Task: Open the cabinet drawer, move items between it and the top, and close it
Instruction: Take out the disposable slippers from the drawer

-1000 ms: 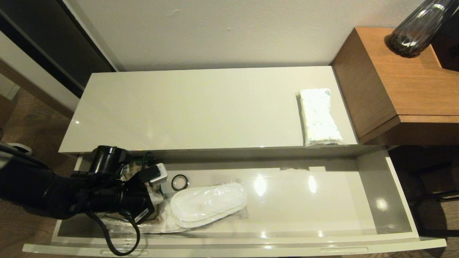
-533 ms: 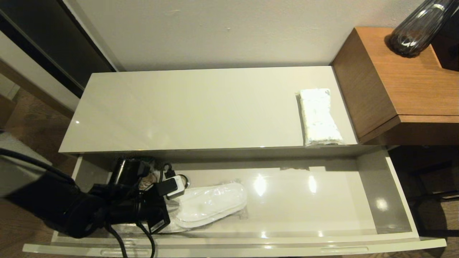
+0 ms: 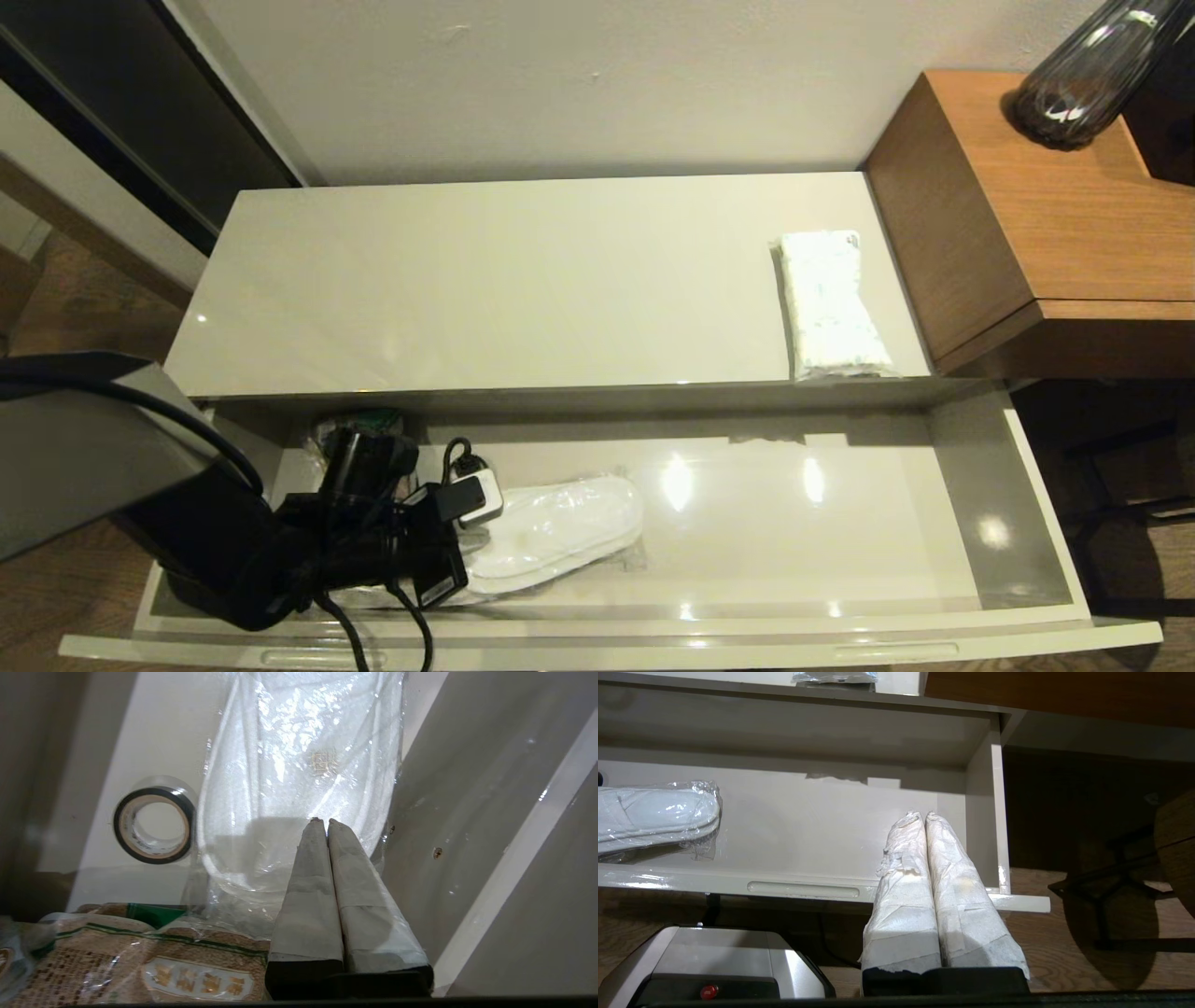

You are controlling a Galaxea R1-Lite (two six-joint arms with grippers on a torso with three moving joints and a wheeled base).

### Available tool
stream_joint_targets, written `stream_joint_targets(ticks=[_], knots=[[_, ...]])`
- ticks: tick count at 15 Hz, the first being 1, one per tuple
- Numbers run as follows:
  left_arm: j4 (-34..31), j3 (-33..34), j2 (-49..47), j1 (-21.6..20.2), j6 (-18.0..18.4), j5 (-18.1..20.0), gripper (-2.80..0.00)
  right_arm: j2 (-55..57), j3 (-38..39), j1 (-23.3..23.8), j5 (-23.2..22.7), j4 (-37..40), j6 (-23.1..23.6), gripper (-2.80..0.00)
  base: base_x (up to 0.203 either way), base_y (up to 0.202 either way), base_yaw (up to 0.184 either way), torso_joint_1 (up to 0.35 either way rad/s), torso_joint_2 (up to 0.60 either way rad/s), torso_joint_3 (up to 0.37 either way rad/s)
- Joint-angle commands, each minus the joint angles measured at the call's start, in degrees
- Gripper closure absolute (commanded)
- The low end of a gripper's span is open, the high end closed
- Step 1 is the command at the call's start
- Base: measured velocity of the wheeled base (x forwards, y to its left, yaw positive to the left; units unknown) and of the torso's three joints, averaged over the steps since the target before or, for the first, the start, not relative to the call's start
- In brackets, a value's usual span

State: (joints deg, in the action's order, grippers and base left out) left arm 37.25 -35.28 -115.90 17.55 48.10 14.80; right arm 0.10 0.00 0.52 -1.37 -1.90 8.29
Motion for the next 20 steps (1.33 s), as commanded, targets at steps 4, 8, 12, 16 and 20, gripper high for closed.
stream_joint_targets(ticks=[4, 8, 12, 16, 20], knots=[[0.1, -1.0, -1.7, 0.0, 0.4, 1.5, 0.0, 0.1, 0.1, 0.0, 0.0, -0.1, 0.1, 0.0, 0.0, 0.0, 0.0, 0.0, 0.0, 0.0], [-0.1, -1.6, -2.6, 0.2, 0.4, 1.7, 0.0, 0.1, 0.1, 0.0, 0.0, 0.0, 0.1, 0.0, 0.0, 0.0, 0.0, 0.0, 0.0, 0.0], [-0.2, -2.3, -2.8, 0.3, 0.4, 2.2, 0.0, 0.1, 0.1, 0.0, 0.0, 0.0, 0.1, 0.0, 0.0, 0.0, 0.0, 0.0, 0.0, 0.0], [-0.4, -3.5, -4.1, 0.3, 0.3, 3.1, 0.0, 0.1, 0.1, 0.0, 0.0, 0.0, 0.1, 0.0, 0.0, 0.0, 0.0, 0.0, 0.0, 0.0], [-0.5, -4.1, -4.9, 0.3, 0.2, 3.2, 0.0, 0.1, 0.1, 0.0, 0.0, -0.1, 0.1, 0.0, 0.0, 0.0, 0.0, 0.0, 0.0, 0.0]])
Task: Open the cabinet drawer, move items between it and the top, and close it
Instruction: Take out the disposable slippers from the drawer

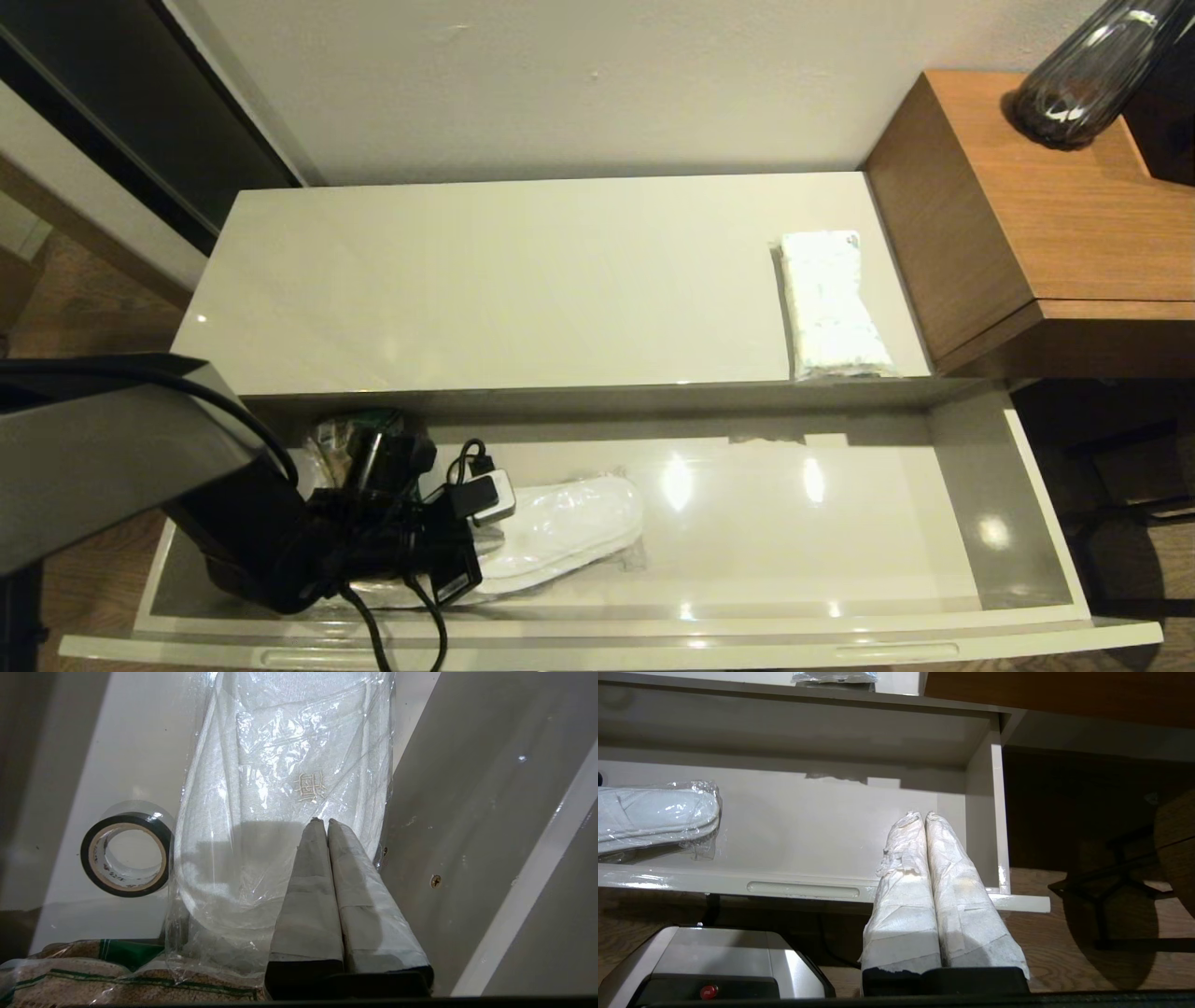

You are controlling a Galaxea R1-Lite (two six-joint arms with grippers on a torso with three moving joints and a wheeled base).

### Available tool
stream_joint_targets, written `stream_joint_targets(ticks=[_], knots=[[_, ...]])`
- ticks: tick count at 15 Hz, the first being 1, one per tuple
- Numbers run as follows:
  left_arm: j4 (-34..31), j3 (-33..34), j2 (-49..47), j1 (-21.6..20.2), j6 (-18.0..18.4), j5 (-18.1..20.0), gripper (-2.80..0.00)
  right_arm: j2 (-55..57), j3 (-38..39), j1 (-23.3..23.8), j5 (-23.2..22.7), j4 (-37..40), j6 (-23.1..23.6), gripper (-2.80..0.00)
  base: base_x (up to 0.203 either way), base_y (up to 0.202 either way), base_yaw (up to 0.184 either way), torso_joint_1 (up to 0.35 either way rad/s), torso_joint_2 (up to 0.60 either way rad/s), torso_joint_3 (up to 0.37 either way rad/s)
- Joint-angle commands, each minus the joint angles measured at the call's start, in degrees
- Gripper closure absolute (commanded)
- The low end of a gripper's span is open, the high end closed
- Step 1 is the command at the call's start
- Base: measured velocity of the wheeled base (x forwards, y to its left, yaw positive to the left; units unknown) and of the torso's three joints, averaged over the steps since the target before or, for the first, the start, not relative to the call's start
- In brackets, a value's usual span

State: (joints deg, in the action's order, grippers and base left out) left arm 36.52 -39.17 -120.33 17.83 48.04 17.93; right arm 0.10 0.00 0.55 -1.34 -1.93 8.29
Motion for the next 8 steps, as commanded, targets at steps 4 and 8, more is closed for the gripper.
stream_joint_targets(ticks=[4, 8], knots=[[0.2, -0.4, -0.5, 0.1, 0.3, 0.2, 0.0, 0.1, 0.1, 0.0, -0.1, -0.1, 0.1, 0.0, 0.0, 0.0, 0.0, 0.0, 0.0, 0.0], [-0.2, -1.0, -1.1, 0.1, 0.4, 1.0, 0.0, 0.1, 0.1, 0.0, -0.1, 0.0, 0.1, 0.0, 0.0, 0.0, 0.0, 0.0, 0.0, 0.0]])
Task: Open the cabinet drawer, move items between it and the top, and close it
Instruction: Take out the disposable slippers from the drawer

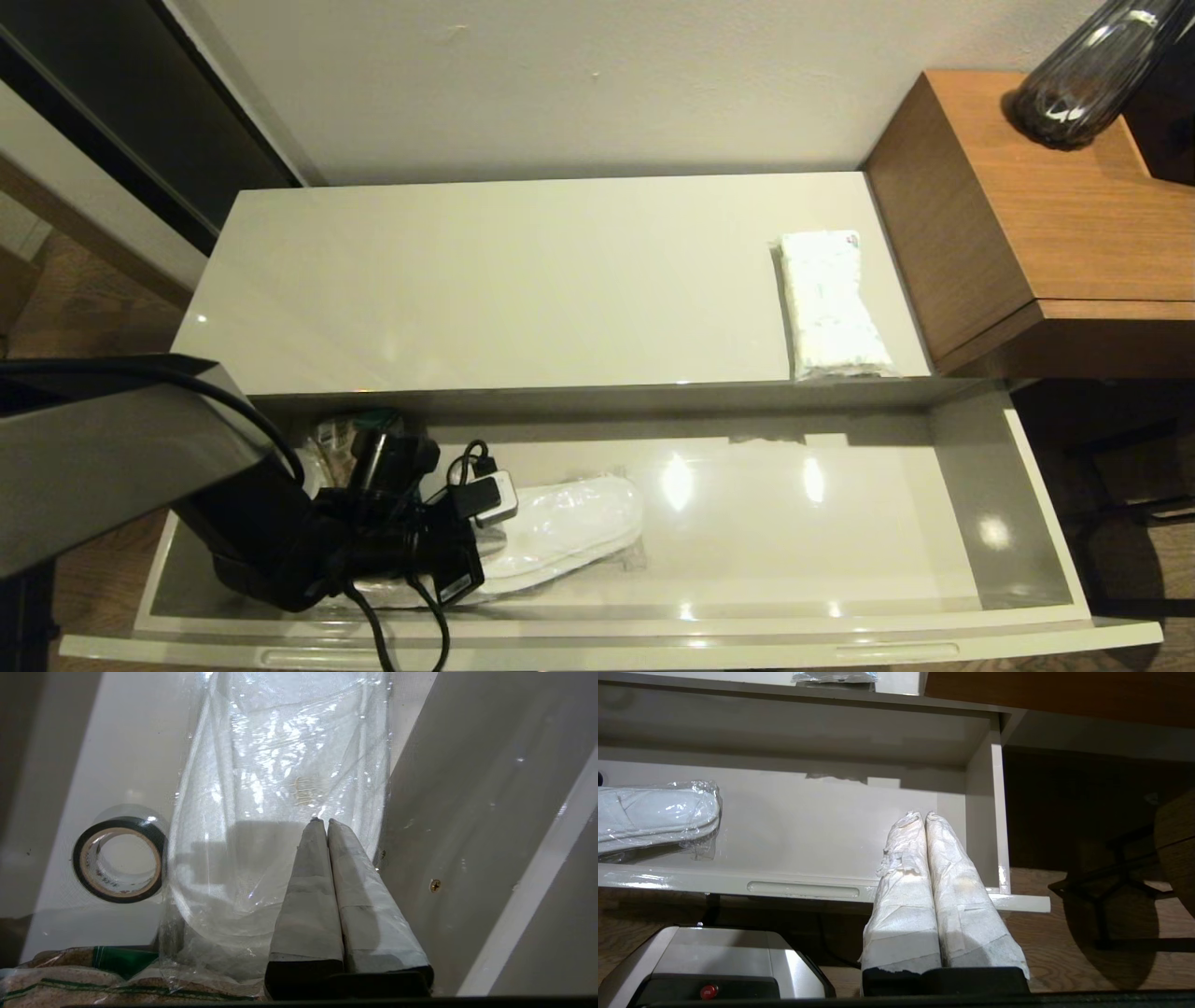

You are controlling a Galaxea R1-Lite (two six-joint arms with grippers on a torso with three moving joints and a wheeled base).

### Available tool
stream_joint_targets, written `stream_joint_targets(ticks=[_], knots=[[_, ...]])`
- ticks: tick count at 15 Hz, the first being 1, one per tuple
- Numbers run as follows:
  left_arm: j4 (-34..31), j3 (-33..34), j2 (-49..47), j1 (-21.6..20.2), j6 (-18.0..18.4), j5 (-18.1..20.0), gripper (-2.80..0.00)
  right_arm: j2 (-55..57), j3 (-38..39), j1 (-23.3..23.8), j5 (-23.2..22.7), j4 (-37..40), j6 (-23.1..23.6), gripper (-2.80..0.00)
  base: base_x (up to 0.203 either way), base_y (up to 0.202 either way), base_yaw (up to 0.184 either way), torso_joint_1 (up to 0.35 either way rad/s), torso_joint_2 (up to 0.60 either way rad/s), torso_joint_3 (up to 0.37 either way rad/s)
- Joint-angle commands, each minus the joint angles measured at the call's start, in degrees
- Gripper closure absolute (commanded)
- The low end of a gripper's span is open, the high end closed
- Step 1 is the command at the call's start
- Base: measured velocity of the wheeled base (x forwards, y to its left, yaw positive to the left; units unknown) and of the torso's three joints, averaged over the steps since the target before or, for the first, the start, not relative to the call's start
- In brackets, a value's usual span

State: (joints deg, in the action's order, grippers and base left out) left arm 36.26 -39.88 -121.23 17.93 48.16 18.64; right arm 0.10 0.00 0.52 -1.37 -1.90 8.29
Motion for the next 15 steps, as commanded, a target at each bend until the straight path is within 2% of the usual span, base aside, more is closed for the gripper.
stream_joint_targets(ticks=[1, 2, 3, 11, 15], knots=[[-0.7, -0.7, -0.2, 0.0, 0.5, 0.6, 0.0, 0.1, 0.1, 0.0, 0.0, -0.1, 0.1, 0.0, 0.0, 0.0, 0.0, 0.0, 0.0, 0.0], [-1.9, -1.4, 0.0, 0.3, 0.4, 0.6, 0.0, 0.1, 0.1, 0.1, 0.0, -0.1, 0.1, 0.0, 0.0, 0.0, 0.0, 0.0, 0.0, 0.0], [-3.4, -2.1, 0.2, 0.4, 0.4, 0.7, -2.8, 0.1, 0.1, 0.0, 0.0, -0.1, 0.1, 0.0, 0.0, 0.0, 0.0, 0.0, 0.0, 0.0], [-3.2, -3.0, -3.4, 0.4, 0.4, 0.9, -2.8, 0.1, 0.1, 0.0, 0.0, 0.0, 0.1, 0.0, 0.0, 0.0, 0.0, 0.0, 0.0, 0.0], [-3.1, -5.7, -7.0, 1.0, 0.5, 0.8, -2.8, 0.1, 0.1, 0.1, 0.0, 0.0, 0.1, 0.0, 0.0, 0.0, 0.0, 0.0, 0.0, 0.0]])
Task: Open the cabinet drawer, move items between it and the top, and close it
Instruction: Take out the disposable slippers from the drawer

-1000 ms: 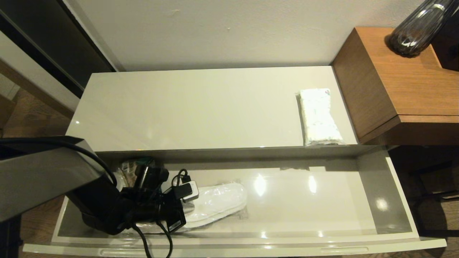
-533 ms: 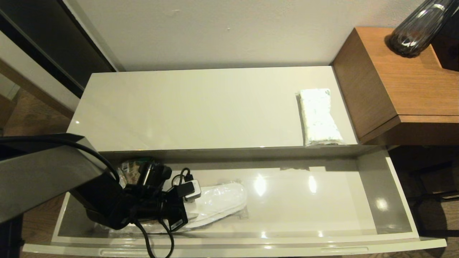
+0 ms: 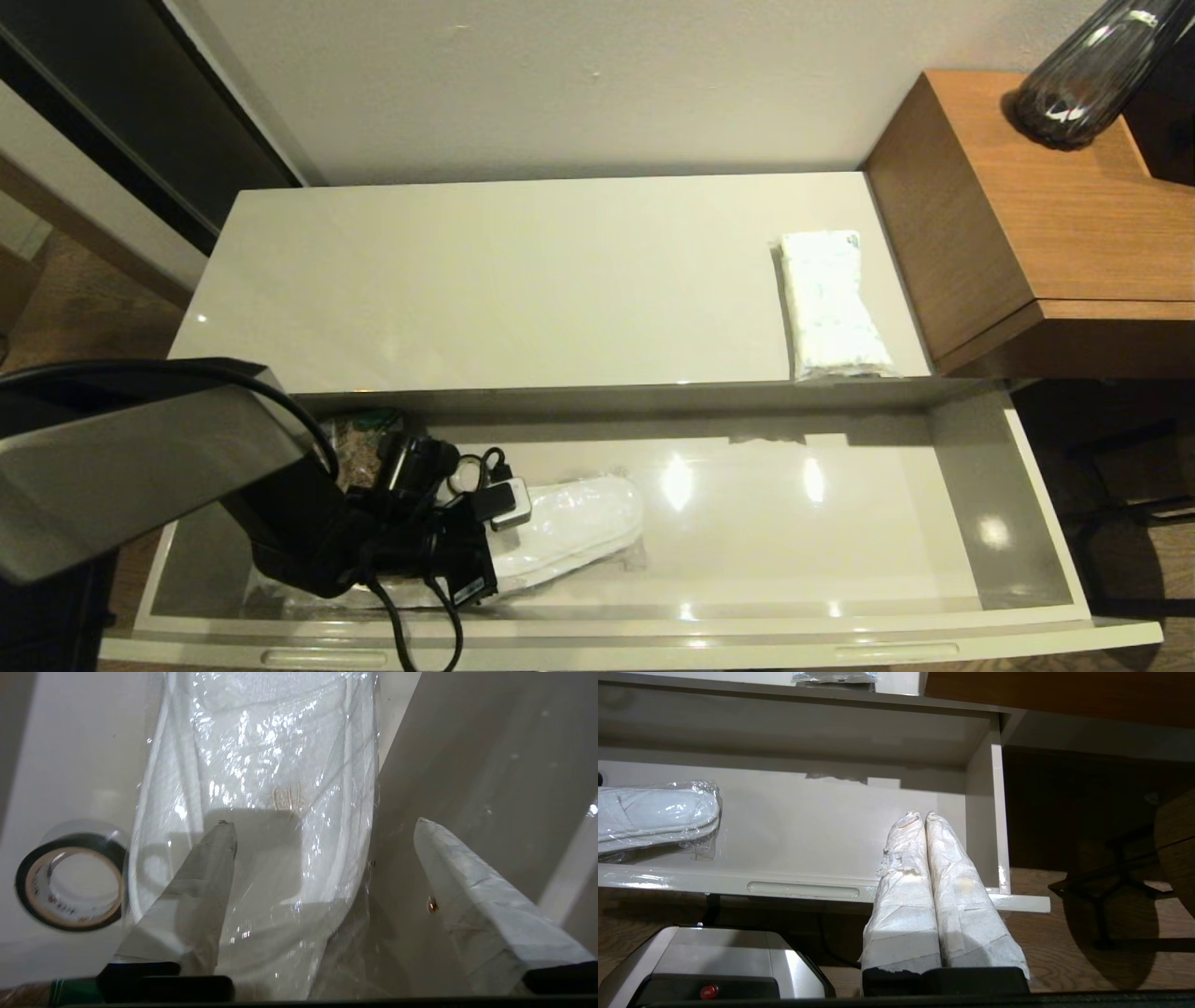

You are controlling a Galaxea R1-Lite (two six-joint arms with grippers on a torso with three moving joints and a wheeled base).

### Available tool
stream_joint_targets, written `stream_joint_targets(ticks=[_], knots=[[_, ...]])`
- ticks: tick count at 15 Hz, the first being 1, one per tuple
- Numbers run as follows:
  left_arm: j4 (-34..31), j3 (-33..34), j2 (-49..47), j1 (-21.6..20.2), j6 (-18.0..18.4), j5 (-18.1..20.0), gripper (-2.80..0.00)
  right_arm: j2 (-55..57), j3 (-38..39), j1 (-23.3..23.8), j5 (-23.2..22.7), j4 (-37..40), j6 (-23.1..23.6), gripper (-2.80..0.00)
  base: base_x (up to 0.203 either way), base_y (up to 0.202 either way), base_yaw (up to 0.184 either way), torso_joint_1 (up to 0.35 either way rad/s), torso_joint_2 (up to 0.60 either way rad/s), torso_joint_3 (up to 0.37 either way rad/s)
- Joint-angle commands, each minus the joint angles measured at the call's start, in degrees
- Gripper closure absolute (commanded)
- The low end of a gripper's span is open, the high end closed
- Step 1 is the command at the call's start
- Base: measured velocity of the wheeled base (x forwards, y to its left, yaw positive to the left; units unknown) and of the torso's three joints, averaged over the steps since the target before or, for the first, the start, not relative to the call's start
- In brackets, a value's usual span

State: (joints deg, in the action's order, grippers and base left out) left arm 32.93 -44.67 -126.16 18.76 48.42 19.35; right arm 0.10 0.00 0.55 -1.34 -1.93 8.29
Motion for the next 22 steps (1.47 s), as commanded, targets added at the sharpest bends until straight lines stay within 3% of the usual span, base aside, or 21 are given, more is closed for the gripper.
stream_joint_targets(ticks=[1, 6, 10, 22], knots=[[0.2, -1.5, -2.7, 0.4, 0.3, 0.1, -2.8, 0.1, 0.1, 0.0, -0.1, 0.0, 0.1, 0.0, 0.0, 0.0, 0.0, 0.0, 0.0, 0.0], [1.0, -3.2, -4.8, 0.4, 0.3, -0.1, -2.8, 0.1, 0.1, 0.1, 0.0, -0.1, 0.1, 0.0, 0.0, 0.0, 0.0, 0.0, 0.0, 0.0], [14.0, -2.7, -9.3, 0.5, 0.0, -0.3, -2.8, 0.1, 0.1, 0.0, -0.1, 0.0, 0.1, 0.0, 0.0, 0.0, 0.0, 0.0, 0.0, 0.0], [14.1, -2.4, -9.8, 2.0, 0.0, -0.4, -2.8, 0.1, 0.1, 0.0, 0.0, 0.0, 0.1, 0.0, 0.0, 0.0, 0.0, 0.0, 0.0, 0.0]])
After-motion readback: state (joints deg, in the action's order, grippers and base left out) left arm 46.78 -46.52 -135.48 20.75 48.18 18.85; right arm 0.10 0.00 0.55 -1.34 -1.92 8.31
